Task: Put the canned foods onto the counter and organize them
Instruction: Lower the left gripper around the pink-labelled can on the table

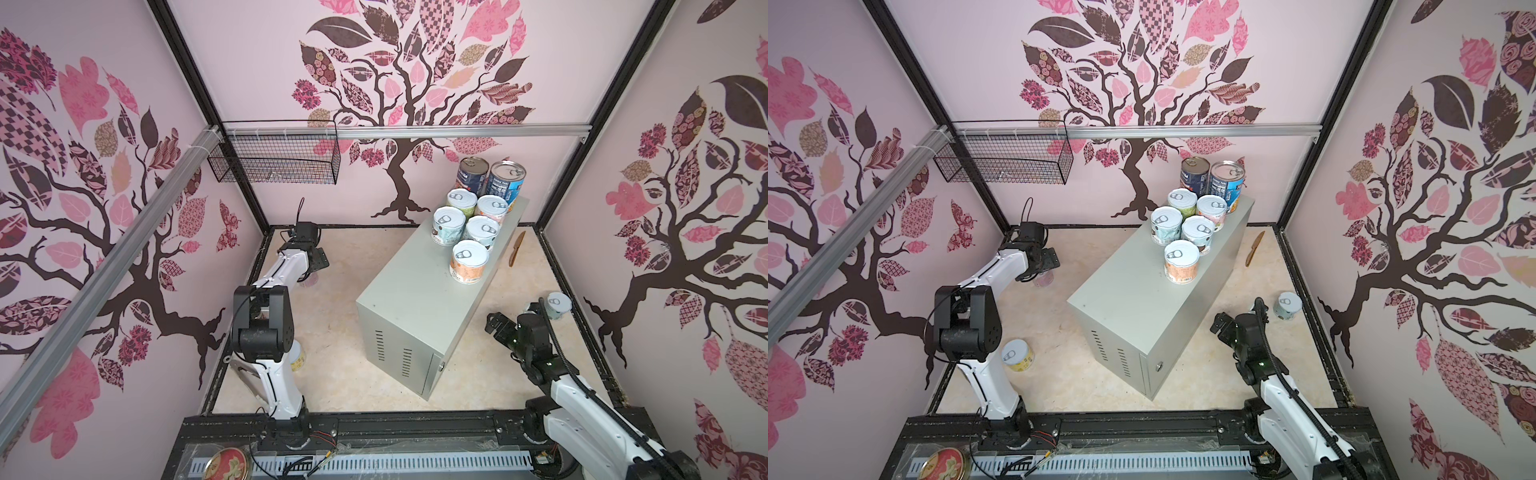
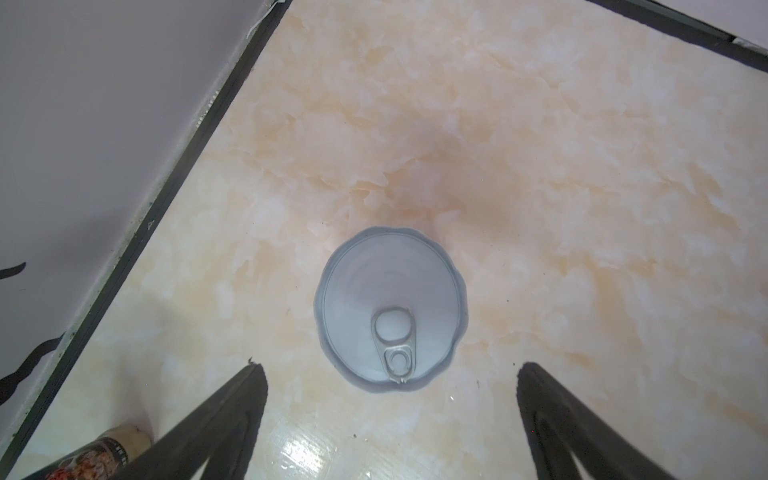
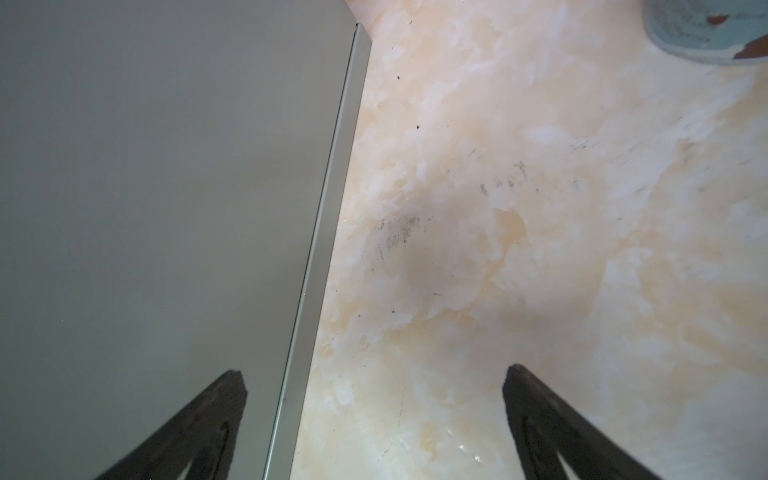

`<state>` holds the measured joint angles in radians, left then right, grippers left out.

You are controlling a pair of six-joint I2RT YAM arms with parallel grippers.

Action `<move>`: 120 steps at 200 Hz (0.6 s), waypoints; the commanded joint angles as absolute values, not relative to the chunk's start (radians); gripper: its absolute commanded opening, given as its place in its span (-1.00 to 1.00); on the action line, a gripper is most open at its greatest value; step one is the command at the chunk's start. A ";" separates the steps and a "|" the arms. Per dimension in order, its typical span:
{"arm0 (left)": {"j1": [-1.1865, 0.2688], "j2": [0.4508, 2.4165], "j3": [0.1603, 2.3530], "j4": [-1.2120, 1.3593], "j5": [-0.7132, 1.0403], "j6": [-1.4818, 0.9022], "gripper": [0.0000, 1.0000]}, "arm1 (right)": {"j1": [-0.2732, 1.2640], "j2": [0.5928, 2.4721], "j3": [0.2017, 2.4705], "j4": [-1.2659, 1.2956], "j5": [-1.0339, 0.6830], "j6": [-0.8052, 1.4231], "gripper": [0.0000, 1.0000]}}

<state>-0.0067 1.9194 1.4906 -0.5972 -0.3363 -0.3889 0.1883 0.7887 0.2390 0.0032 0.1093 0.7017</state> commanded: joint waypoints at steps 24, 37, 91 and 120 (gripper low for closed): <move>0.025 1.987 1.557 -0.575 -0.334 -0.379 0.96 | 0.184 0.819 0.228 0.095 0.087 0.713 1.00; 0.026 2.004 1.562 -0.574 -0.334 -0.376 0.96 | 0.184 0.824 0.223 0.108 0.081 0.712 1.00; 0.025 2.056 1.554 -0.532 -0.331 -0.383 0.96 | 0.184 0.841 0.217 0.138 0.063 0.711 1.00; 0.026 2.074 1.542 -0.512 -0.331 -0.394 0.96 | 0.184 0.855 0.218 0.151 0.054 0.710 1.00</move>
